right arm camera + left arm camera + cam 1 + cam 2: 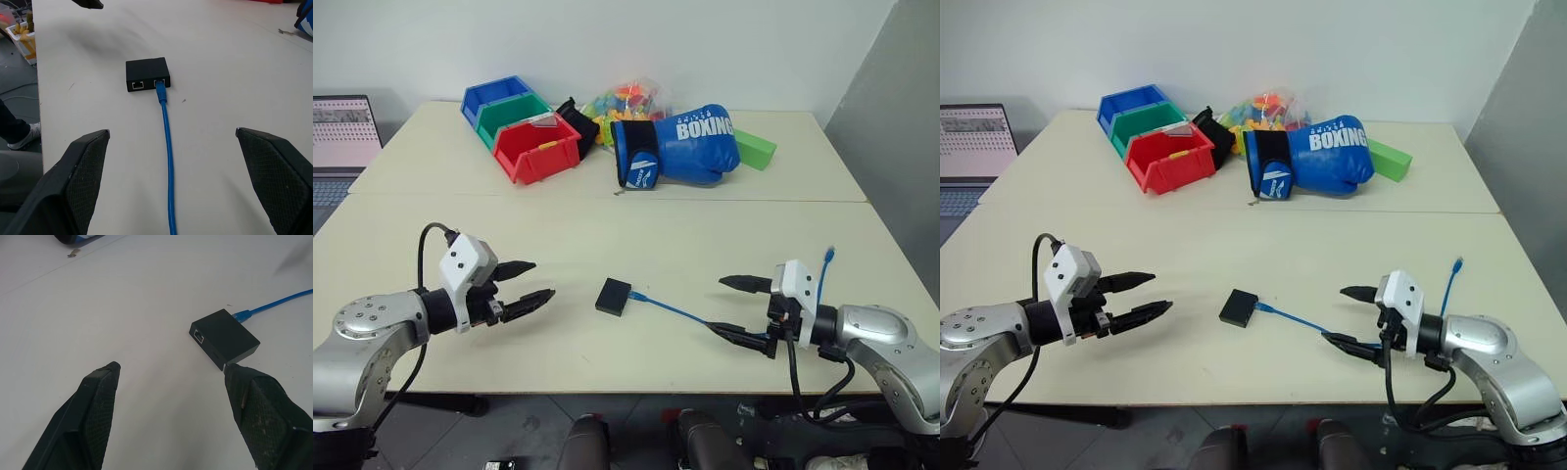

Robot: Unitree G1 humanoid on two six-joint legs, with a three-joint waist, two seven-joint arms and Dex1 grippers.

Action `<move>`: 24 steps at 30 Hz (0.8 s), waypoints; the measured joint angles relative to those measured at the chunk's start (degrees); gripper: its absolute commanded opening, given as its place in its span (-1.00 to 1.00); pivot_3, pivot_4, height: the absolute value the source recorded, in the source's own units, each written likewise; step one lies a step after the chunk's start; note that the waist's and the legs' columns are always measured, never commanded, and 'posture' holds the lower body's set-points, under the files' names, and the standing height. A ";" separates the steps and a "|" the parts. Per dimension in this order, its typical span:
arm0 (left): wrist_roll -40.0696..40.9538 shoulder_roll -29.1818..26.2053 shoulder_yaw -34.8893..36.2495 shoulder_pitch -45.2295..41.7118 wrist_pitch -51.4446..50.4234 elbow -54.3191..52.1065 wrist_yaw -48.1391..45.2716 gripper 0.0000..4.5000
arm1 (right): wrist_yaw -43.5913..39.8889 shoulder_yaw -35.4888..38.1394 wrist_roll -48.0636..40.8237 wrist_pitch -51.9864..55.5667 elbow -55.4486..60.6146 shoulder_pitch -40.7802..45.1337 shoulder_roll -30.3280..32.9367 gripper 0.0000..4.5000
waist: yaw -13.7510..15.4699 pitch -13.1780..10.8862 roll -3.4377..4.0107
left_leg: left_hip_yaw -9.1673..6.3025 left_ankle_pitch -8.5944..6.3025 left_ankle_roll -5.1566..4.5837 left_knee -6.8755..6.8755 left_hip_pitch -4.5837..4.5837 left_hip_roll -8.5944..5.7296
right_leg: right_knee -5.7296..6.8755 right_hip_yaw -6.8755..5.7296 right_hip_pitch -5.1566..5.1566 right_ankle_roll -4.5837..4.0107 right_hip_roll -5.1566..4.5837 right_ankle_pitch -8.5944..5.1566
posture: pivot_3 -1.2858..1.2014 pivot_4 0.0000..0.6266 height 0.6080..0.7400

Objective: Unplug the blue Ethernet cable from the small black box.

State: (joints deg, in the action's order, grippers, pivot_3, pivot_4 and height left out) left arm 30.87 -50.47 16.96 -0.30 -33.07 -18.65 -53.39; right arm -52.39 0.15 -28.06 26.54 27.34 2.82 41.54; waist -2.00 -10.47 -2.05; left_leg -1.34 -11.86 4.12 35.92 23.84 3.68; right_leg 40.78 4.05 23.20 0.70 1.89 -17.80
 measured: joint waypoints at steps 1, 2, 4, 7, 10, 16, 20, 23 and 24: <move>0.33 0.00 0.01 0.07 -0.23 -0.22 -0.14 0.60 | -0.06 0.00 0.09 -0.12 -0.16 -0.03 0.00 0.94 | 0.00 0.00 0.00 | 0.00 0.00 0.00 0.00 0.00 0.00 | 0.00 0.00 0.00 0.00 0.00 0.00 | 0.03 -0.52 1.00; 0.64 -0.01 0.01 0.21 -0.37 -0.60 -0.33 0.60 | -0.11 -0.02 0.25 -0.35 -0.35 -0.05 0.00 0.94 | 0.00 0.00 0.00 | 0.00 0.00 0.00 0.00 0.00 0.00 | 0.00 0.00 0.00 0.00 0.00 0.00 | 0.03 -0.52 1.00; 0.68 -0.01 0.08 0.58 -0.39 -1.35 -0.83 0.60 | -0.25 -0.02 0.30 -0.76 -0.64 -0.04 0.00 0.94 | 0.00 0.00 0.00 | 0.00 0.00 0.00 0.00 0.00 0.00 | 0.00 0.00 0.00 0.00 0.00 0.00 | 0.03 -0.52 1.00; 0.65 -0.01 0.18 0.76 -0.39 -1.38 -0.78 0.60 | -0.47 -0.27 0.29 -0.85 -0.67 0.06 0.00 0.94 | 0.00 0.00 0.00 | 0.00 0.00 0.00 0.00 0.00 0.00 | 0.00 0.00 0.00 0.00 0.00 0.00 | 0.03 -0.52 1.00; 0.65 -0.01 0.33 1.01 -0.39 -1.52 -0.76 0.60 | -0.51 -0.51 0.29 -0.85 -0.67 0.22 0.00 0.94 | 0.00 0.00 0.00 | 0.00 0.00 0.00 0.00 0.00 0.00 | 0.00 0.00 0.00 0.00 0.00 0.00 | 0.03 -0.52 1.00; 0.63 -0.10 0.68 2.52 -0.56 -2.35 -1.00 0.60 | -0.49 -1.67 0.28 0.08 -0.69 2.76 0.04 0.94 | -0.09 0.00 0.00 | 0.00 0.00 0.00 0.01 -0.01 0.00 | 0.01 0.00 0.00 0.00 0.00 0.00 | 0.03 -0.52 1.00; -1.51 -1.34 0.25 4.66 1.76 -2.77 -2.47 0.60 | 0.71 -4.47 1.30 1.39 -1.25 5.73 -1.65 0.94 | -0.14 0.00 0.00 | -0.01 0.00 0.00 0.01 -0.02 0.01 | 0.02 0.01 0.00 0.00 0.00 0.00 | 0.03 -0.52 1.00; -2.87 -1.41 -0.74 5.72 4.93 -2.76 -4.58 0.60 | 3.14 -9.30 4.51 1.73 -2.30 8.62 -5.17 0.94 | -0.21 0.00 0.00 | 0.00 0.00 0.00 0.01 -0.02 0.02 | 0.03 0.01 0.01 -0.01 0.00 0.00 | 0.03 -0.52 1.00; -3.11 -1.45 -1.23 6.21 5.75 -2.74 -5.43 0.60 | 4.37 -11.59 6.13 1.76 -3.32 9.83 -7.34 0.94 | -0.33 0.00 0.00 | 0.00 0.00 0.00 0.01 -0.01 0.02 | 0.04 0.02 0.02 -0.01 0.01 0.00 | 0.03 -0.52 1.00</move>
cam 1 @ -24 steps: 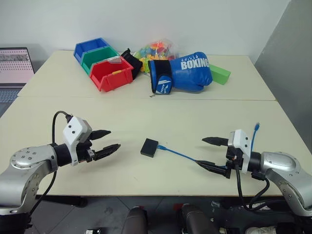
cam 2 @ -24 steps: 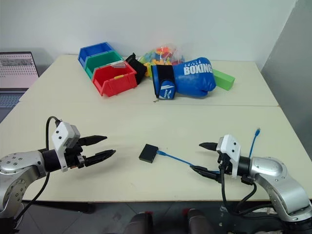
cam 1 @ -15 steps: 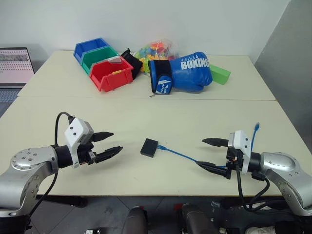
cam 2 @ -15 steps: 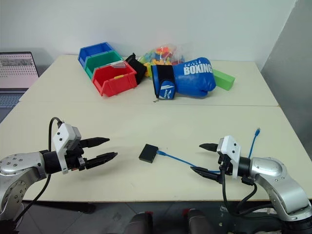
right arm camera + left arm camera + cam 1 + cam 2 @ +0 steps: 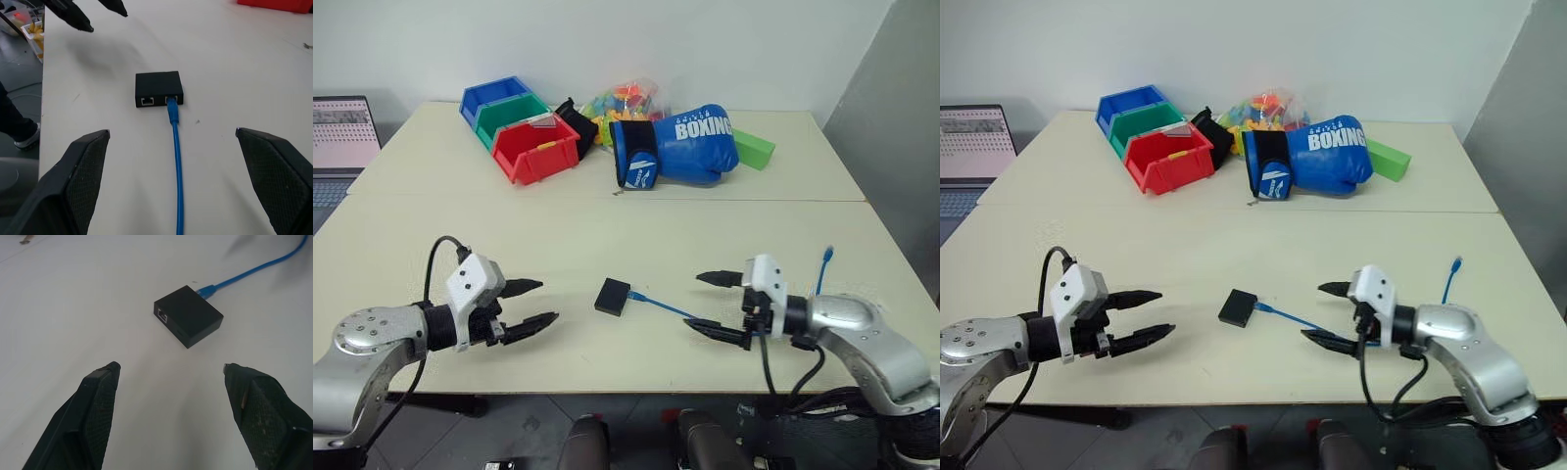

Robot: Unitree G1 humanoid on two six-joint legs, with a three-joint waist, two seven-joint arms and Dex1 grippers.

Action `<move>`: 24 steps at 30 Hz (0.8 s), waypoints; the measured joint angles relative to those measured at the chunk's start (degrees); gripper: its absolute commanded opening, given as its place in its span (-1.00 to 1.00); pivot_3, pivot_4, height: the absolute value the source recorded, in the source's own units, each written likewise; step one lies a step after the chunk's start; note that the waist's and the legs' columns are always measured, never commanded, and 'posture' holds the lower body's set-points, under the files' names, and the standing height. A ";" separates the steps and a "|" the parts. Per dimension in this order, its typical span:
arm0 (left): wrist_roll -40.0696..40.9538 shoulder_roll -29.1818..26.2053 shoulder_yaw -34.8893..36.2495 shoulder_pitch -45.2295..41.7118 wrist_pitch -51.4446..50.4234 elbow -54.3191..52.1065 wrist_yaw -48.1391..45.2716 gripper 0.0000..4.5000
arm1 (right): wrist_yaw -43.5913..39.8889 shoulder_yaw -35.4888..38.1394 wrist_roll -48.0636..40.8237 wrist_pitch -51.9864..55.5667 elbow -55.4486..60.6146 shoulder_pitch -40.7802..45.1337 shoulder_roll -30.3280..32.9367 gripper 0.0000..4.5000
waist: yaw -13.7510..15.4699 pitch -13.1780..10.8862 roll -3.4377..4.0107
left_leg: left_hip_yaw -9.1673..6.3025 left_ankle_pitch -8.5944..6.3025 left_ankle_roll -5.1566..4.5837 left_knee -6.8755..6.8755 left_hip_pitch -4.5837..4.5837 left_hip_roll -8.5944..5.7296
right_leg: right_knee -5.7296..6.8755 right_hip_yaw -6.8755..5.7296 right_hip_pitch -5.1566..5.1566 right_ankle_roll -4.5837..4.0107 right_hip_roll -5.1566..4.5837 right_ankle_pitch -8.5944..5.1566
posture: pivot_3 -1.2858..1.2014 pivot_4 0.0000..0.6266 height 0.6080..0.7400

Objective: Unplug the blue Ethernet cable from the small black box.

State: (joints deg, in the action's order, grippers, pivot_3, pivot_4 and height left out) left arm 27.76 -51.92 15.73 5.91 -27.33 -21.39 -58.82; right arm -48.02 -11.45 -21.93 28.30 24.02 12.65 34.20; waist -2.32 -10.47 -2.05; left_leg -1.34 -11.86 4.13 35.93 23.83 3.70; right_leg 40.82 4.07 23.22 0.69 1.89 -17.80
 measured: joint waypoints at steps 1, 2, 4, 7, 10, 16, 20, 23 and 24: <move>-0.05 0.00 -0.32 0.21 0.51 0.05 -0.79 0.60 | 0.86 -1.86 1.24 0.01 -0.78 0.64 -1.52 0.94 | -0.01 -0.01 0.01 | -0.01 0.00 0.00 0.00 0.00 0.00 | 0.00 -0.01 0.00 0.00 0.00 0.00 | 0.03 -0.52 1.00; -0.07 -0.09 -0.37 0.31 0.85 0.34 -1.51 0.60 | 1.48 -4.02 2.87 -0.02 -1.88 1.55 -2.69 0.94 | -0.02 0.00 0.01 | -0.01 0.00 0.00 0.00 0.00 0.00 | 0.00 -0.02 0.00 -0.01 0.00 -0.01 | 0.03 -0.52 1.00; -0.11 -0.42 -0.43 0.30 1.54 1.03 -2.49 0.60 | 2.60 -6.72 5.15 -0.05 -3.93 2.86 -4.73 0.94 | -0.01 -0.01 0.01 | 0.00 0.00 0.00 0.00 0.01 -0.01 | 0.00 -0.02 0.01 -0.01 0.00 0.00 | 0.03 -0.52 1.00; -0.10 -1.18 -0.43 0.18 1.93 1.82 -4.59 0.60 | 4.68 -11.15 9.57 -0.52 -9.95 5.88 -9.08 0.94 | -0.06 0.00 -0.01 | 0.01 0.00 0.00 0.01 0.01 0.00 | 0.01 -0.02 0.02 -0.01 0.00 0.00 | 0.03 -0.52 1.00; -0.02 -1.94 -0.58 0.05 2.87 2.02 -6.62 0.60 | 6.13 -13.30 12.97 -1.85 -16.93 8.85 -12.64 0.94 | -0.06 -0.01 0.01 | 0.02 0.00 0.00 0.01 0.02 0.00 | 0.03 -0.05 0.03 -0.02 0.00 0.00 | 0.03 -0.52 1.00; -1.11 -1.92 -1.04 0.39 5.61 2.08 -8.19 0.62 | 6.30 -13.57 16.03 -4.66 -23.33 11.75 -15.20 0.78 | -0.04 0.00 0.01 | 0.02 0.00 0.00 0.01 0.01 0.00 | 0.03 -0.04 0.03 -0.02 0.00 0.00 | 0.03 -0.52 1.00; -1.62 -0.55 -1.13 1.00 8.25 2.91 -8.09 0.62 | 5.80 -13.55 16.38 -5.46 -24.15 11.94 -15.65 0.48 | -0.05 0.00 0.01 | 0.03 0.00 0.00 0.01 -0.02 0.00 | 0.06 -0.05 0.03 -0.02 0.00 0.00 | 0.03 -0.52 1.00; -2.84 0.27 -1.86 1.34 10.57 4.88 -8.03 0.62 | 5.44 -13.62 16.85 -5.50 -24.29 12.28 -15.68 0.20 | -0.05 0.00 0.01 | 0.02 0.00 0.00 0.01 -0.02 0.01 | 0.06 -0.04 0.03 -0.02 0.01 0.00 | 0.03 -0.52 1.00; -3.30 0.55 -2.10 1.36 11.32 5.85 -8.05 0.62 | 5.22 -13.81 17.18 -5.54 -24.29 12.46 -15.69 0.12 | -0.04 0.00 0.01 | 0.02 0.00 0.00 0.01 -0.01 0.01 | 0.06 -0.05 0.03 -0.02 0.01 0.00 | 0.03 -0.52 1.00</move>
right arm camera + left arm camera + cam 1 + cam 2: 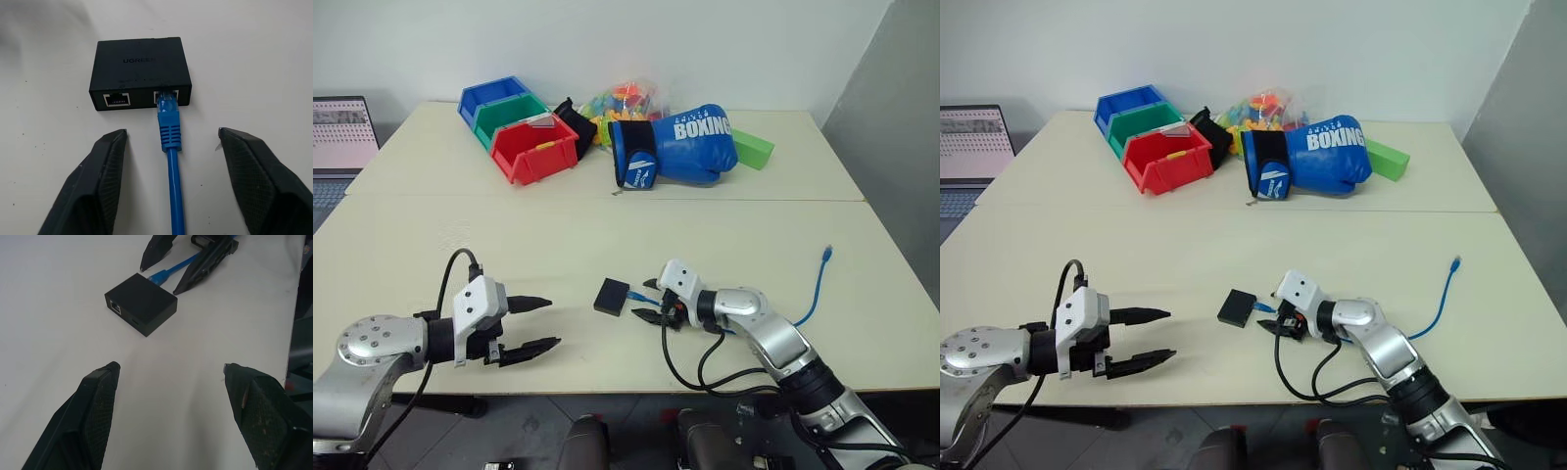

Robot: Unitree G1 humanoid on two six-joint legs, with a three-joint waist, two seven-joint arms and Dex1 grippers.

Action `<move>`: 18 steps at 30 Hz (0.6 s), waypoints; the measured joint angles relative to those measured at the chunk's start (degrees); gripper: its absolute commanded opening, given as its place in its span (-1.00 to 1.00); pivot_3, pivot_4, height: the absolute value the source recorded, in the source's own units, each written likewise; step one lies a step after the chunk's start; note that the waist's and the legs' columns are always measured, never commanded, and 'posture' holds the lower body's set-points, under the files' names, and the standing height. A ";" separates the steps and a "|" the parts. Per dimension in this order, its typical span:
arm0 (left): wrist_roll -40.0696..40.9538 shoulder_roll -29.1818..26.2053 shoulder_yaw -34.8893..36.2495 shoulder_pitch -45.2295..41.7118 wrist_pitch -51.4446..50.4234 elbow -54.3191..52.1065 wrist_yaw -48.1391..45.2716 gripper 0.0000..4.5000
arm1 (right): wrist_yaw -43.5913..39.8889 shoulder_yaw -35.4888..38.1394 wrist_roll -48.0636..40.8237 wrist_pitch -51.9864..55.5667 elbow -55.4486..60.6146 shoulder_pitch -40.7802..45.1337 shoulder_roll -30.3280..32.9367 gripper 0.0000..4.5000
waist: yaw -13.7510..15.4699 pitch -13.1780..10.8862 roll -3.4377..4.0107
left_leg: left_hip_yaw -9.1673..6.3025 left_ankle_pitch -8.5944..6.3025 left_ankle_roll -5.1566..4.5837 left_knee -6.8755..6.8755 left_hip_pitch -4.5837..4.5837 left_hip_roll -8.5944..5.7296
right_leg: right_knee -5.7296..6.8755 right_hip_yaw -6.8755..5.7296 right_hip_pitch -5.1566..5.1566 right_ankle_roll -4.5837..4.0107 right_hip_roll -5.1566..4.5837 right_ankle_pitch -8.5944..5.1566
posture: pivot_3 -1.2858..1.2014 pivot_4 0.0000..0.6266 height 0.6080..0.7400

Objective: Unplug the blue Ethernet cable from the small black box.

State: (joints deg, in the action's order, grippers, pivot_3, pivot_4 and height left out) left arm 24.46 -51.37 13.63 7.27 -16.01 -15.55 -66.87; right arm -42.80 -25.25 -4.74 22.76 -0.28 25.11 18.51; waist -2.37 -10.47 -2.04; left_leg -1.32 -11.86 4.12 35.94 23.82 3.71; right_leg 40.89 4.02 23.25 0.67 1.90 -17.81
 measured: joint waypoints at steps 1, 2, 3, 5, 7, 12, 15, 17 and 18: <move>-0.11 0.11 -0.13 -0.09 0.13 0.54 0.02 0.62 | -0.15 -0.31 0.24 -0.07 0.00 0.21 0.01 0.03 | 0.01 0.00 0.00 | 0.00 0.00 0.00 0.00 0.00 0.00 | 0.00 0.00 0.00 0.00 0.00 0.00 | 0.03 -0.52 1.00; -0.11 0.19 -0.36 -0.38 0.13 0.91 0.05 0.62 | -0.43 -0.58 0.63 -0.27 0.00 0.34 0.02 -0.09 | 0.00 0.00 0.00 | 0.00 0.00 0.00 0.00 0.00 0.00 | 0.00 0.00 0.00 0.00 0.00 0.00 | 0.03 -0.52 1.00; -0.10 0.33 -0.53 -0.71 0.13 1.27 0.05 0.62 | -0.66 -0.79 0.96 -0.49 0.00 0.44 0.02 -0.23 | -0.01 0.00 0.00 | 0.00 0.00 0.00 0.00 0.00 0.00 | 0.00 0.00 0.00 0.00 0.00 0.00 | 0.03 -0.52 1.00; 0.02 0.80 -0.85 -2.13 -0.10 2.57 0.11 0.62 | -1.12 -1.23 1.57 -1.08 0.00 0.61 0.15 -0.43 | -0.01 0.01 -0.01 | -0.01 0.00 0.00 0.01 0.00 0.00 | 0.01 -0.02 -0.01 0.00 0.00 0.00 | 0.03 -0.52 1.00; 0.38 0.93 -1.06 -3.21 -0.93 3.19 -0.05 0.62 | -1.49 -1.44 1.94 -1.27 0.00 0.81 0.28 -0.63 | -0.01 0.00 -0.01 | 0.00 0.00 0.00 0.02 0.00 -0.01 | 0.02 -0.03 -0.01 0.01 0.00 0.00 | 0.03 -0.52 1.00; 3.35 1.68 -2.09 -5.34 -5.24 4.25 -0.12 0.62 | -2.09 -1.77 4.72 -4.35 0.00 1.40 2.03 -0.95 | 0.03 0.00 0.00 | 0.00 0.00 0.00 0.03 0.02 -0.02 | 0.02 -0.08 -0.01 0.01 0.00 0.00 | 0.03 -0.52 1.00; 10.57 2.64 -2.01 -6.91 -14.70 3.84 0.64 0.62 | -2.19 -2.90 10.48 -12.46 0.20 3.51 6.11 -0.95 | 0.00 -0.03 0.04 | -0.01 0.00 0.00 0.03 0.02 -0.02 | 0.03 -0.10 0.01 0.01 0.01 0.00 | 0.03 -0.52 1.00; 15.20 3.76 -1.78 -8.37 -20.53 3.31 2.37 0.62 | -2.45 -3.21 13.43 -18.86 0.94 5.44 8.47 -0.95 | -0.03 -0.04 0.05 | 0.00 0.00 0.00 0.04 0.04 -0.02 | 0.03 -0.12 0.02 0.02 0.01 0.01 | 0.03 -0.52 1.00; 16.79 4.07 -1.73 -8.99 -22.58 2.87 3.07 0.62 | -2.57 -3.18 14.62 -21.58 1.82 6.68 9.17 -0.95 | -0.02 -0.03 0.02 | -0.02 0.00 0.00 0.04 0.03 -0.01 | 0.03 -0.13 0.02 0.02 0.02 0.01 | 0.03 -0.52 1.00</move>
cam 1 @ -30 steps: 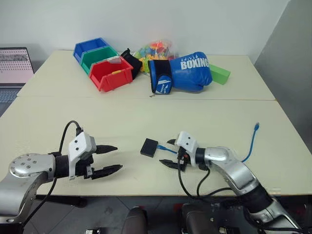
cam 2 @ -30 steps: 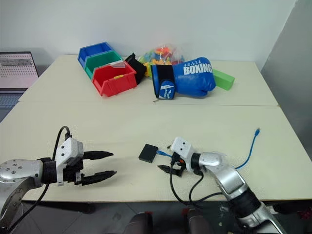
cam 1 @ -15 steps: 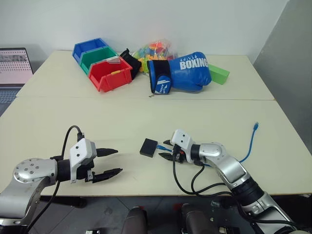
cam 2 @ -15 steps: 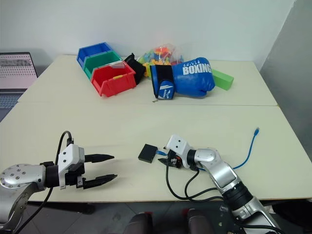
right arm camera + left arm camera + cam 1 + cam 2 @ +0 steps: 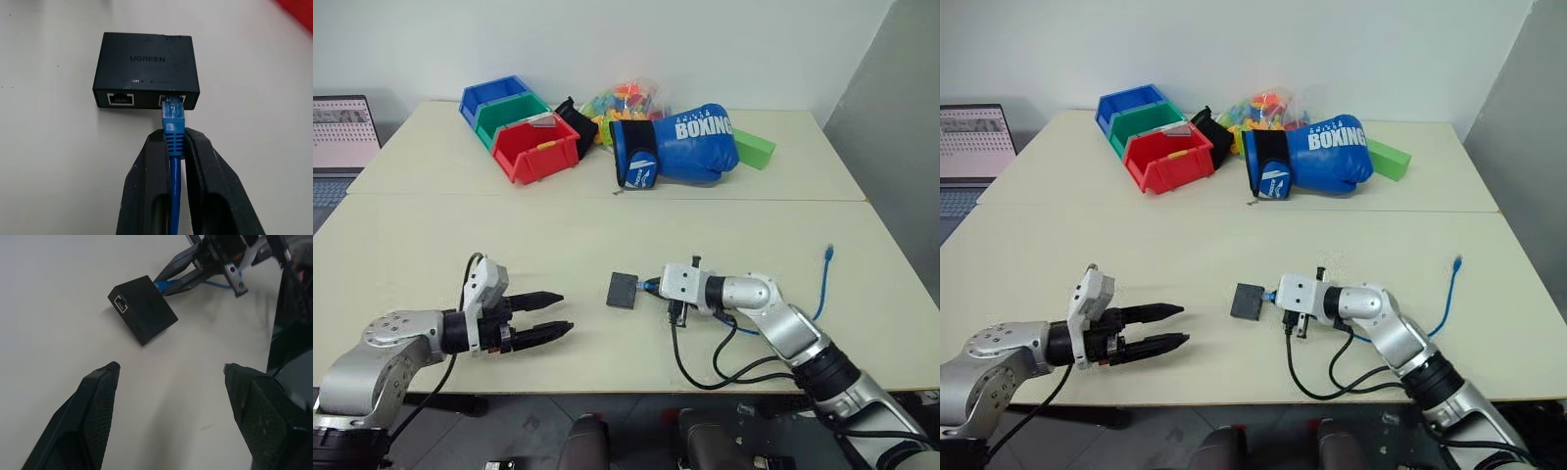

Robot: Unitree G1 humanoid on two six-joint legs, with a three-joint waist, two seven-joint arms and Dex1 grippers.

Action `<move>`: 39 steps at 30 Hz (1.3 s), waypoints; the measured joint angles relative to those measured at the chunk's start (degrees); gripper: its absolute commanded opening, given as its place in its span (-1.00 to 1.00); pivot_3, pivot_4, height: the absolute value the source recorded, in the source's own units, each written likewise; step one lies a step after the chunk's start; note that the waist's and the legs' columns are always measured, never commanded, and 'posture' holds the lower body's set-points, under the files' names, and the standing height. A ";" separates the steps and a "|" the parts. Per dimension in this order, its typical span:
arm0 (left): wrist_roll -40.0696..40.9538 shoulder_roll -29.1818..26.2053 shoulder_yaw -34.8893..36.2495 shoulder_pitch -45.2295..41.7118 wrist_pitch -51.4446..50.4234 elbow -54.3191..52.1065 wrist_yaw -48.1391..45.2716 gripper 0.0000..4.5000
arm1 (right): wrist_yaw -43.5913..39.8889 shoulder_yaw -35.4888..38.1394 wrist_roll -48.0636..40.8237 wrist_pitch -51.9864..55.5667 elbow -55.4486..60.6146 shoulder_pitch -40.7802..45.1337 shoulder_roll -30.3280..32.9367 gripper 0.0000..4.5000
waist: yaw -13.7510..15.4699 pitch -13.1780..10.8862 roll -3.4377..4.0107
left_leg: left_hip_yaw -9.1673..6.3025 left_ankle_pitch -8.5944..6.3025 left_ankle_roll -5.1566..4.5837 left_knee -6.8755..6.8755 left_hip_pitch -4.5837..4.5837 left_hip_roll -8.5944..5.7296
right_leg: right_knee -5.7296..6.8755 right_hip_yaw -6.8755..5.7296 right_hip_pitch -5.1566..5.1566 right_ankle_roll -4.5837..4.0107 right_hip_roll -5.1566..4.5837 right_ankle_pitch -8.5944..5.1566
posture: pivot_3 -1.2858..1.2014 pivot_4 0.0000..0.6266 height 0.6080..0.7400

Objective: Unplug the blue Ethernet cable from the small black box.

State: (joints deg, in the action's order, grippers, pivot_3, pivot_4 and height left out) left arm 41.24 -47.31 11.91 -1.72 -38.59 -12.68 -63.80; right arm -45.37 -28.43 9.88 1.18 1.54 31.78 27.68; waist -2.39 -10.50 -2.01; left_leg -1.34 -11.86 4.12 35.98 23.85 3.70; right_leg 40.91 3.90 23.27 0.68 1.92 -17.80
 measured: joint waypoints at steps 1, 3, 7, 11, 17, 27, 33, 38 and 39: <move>1.23 0.30 0.05 -0.76 -1.54 -0.19 0.89 0.62 | -0.14 0.04 0.75 -2.30 0.56 0.88 0.34 -0.95 | -0.02 0.00 0.00 | -0.01 0.00 0.00 0.00 -0.01 0.01 | 0.00 0.01 0.00 0.00 0.01 0.00 | 0.03 -0.52 1.00; 3.35 1.86 0.64 -3.10 -4.00 -0.16 3.07 0.62 | -0.74 0.01 2.26 -6.57 1.35 1.75 0.80 -0.95 | 0.04 0.01 -0.02 | -0.06 0.00 0.00 -0.01 0.00 0.01 | 0.01 0.02 -0.02 -0.01 0.01 0.00 | 0.03 -0.52 1.00; 5.86 4.05 1.17 -5.98 -7.56 0.14 6.43 0.62 | -1.82 -0.19 3.78 -11.51 1.66 2.41 1.21 -0.95 | 0.06 0.01 -0.02 | -0.03 0.00 0.01 0.01 0.00 -0.02 | 0.01 0.02 -0.04 -0.19 -0.01 0.11 | 0.03 -0.52 1.00; 7.73 6.94 0.67 -8.11 -9.93 -0.23 9.19 0.62 | -3.05 -0.30 4.81 -13.73 2.84 3.63 1.15 -0.95 | 0.07 0.02 -0.03 | -0.05 0.01 0.01 0.03 0.00 -0.02 | 0.02 0.02 -0.05 -0.24 -0.01 0.14 | 0.03 -0.52 1.00; 8.13 7.50 -0.45 -8.10 -11.42 -0.92 9.88 0.62 | -3.29 -0.30 4.82 -13.99 3.99 3.73 -0.05 -0.95 | 0.06 0.02 -0.03 | -0.07 0.01 0.01 0.04 0.00 -0.02 | 0.04 0.04 -0.05 -0.26 -0.02 0.15 | 0.03 -0.52 1.00; 11.01 9.34 -0.33 -8.94 -13.87 -0.90 11.13 0.12 | -3.15 0.34 4.80 -14.12 4.41 3.83 -0.85 -0.95 | 0.08 0.02 -0.03 | -0.07 0.01 0.01 0.04 0.00 -0.02 | 0.04 0.05 -0.05 -0.26 -0.02 0.15 | 0.03 -0.52 1.00; 14.28 9.39 0.24 -9.27 -16.11 -0.03 11.75 -0.46 | -2.93 0.89 4.80 -14.34 4.39 4.68 -1.32 -0.95 | 0.09 0.02 -0.03 | -0.08 0.01 0.02 0.04 0.00 -0.03 | 0.04 0.05 -0.06 -0.25 -0.02 0.14 | 0.03 -0.52 1.00; 15.67 9.41 0.80 -10.14 -16.36 0.16 11.86 -0.65 | -2.06 1.85 4.83 -14.66 4.28 4.79 -1.57 -0.95 | 0.18 0.02 -0.03 | -0.07 0.01 0.02 0.04 0.00 -0.02 | 0.04 0.06 -0.06 -0.27 -0.03 0.15 | 0.03 -0.52 1.00; 15.95 9.41 0.84 -10.15 -16.39 0.28 11.87 -0.65 | -1.96 1.89 4.85 -14.83 4.27 4.79 -1.58 -0.95 | 0.18 0.02 -0.03 | -0.07 0.01 0.02 0.04 0.00 -0.02 | 0.04 0.06 -0.06 -0.26 -0.03 0.15 | 0.03 -0.52 1.00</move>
State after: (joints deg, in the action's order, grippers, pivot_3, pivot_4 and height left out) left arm 57.20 -37.89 12.74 -11.86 -54.98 -12.39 -51.93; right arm -47.33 -26.54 14.73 -13.64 5.81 36.57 26.09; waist -2.21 -10.48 -2.04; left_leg -1.42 -11.85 4.14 36.02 23.84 3.67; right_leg 40.95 3.96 23.21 0.42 1.89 -17.65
